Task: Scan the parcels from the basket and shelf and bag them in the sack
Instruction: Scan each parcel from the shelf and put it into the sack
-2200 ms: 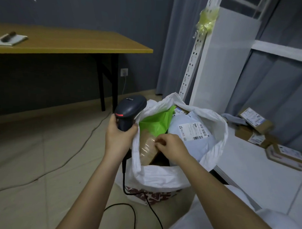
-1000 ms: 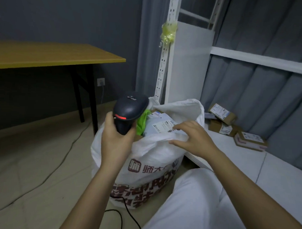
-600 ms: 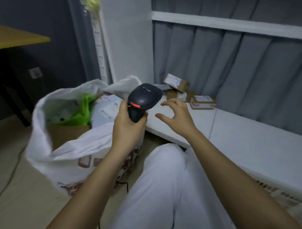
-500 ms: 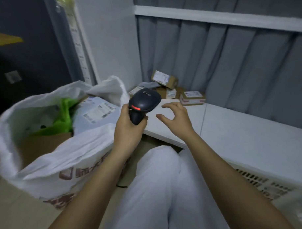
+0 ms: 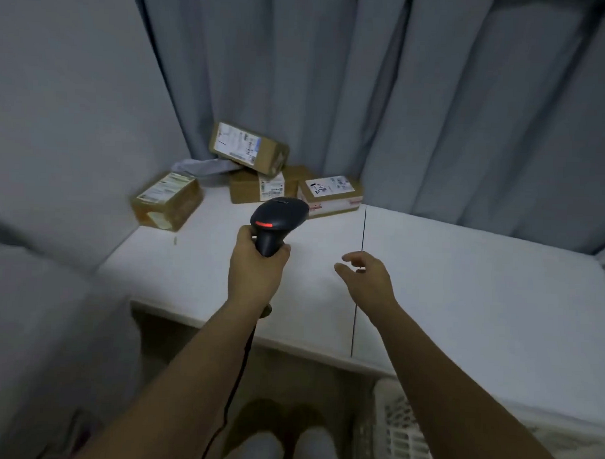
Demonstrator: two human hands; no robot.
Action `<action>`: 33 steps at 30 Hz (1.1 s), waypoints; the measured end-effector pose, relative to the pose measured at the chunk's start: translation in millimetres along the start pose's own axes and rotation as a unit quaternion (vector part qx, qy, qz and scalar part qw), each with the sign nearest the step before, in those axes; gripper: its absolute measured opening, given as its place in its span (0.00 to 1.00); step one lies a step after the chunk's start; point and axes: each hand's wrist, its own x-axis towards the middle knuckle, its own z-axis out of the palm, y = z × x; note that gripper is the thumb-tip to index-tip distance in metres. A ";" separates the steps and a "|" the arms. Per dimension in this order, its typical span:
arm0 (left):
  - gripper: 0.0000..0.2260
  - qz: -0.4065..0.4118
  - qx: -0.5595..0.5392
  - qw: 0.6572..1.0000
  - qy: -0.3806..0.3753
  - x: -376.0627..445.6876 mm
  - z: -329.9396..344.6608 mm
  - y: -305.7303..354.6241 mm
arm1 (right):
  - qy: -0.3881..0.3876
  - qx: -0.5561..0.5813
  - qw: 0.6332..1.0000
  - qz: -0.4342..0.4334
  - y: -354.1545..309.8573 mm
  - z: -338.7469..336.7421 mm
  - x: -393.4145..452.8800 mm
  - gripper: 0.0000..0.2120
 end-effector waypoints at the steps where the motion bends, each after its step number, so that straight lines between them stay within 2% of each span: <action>1: 0.11 -0.011 -0.008 1.000 0.003 24.0 14.7 -10.1 | 0.002 -0.012 1.000 -0.003 7.3 5.0 24.1 0.12; 6: 0.13 -0.044 -0.063 0.997 0.004 141.4 78.3 -53.7 | 0.019 -0.046 0.999 -0.006 38.0 33.3 150.5 0.16; 10: 0.14 -0.060 -0.093 0.994 -0.006 213.3 115.8 -79.0 | 0.046 -0.021 0.999 -0.004 48.2 48.4 228.5 0.22; 17: 0.12 -0.093 -0.083 0.992 -0.011 284.4 156.0 -114.3 | 0.095 -0.006 0.995 0.001 61.1 58.3 320.2 0.28; 20: 0.12 -0.090 -0.085 0.992 -0.016 300.5 167.5 -123.3 | 0.085 0.039 0.995 0.044 62.9 57.7 350.3 0.28; 22: 0.13 -0.090 -0.091 0.991 -0.025 304.0 168.7 -122.0 | 0.084 0.072 0.992 0.059 61.7 60.2 352.2 0.24; 24: 0.14 -0.102 -0.092 0.990 -0.025 301.6 167.5 -122.4 | 0.108 0.087 0.987 0.078 69.8 62.9 343.8 0.26; 28: 0.11 -0.110 -0.087 0.990 -0.015 267.9 144.9 -120.4 | 0.148 0.157 0.971 0.100 91.6 64.5 286.8 0.22; 33: 0.14 -0.126 -0.102 0.987 -0.008 187.2 102.2 -112.4 | 0.080 0.317 0.942 0.083 85.0 60.2 190.4 0.16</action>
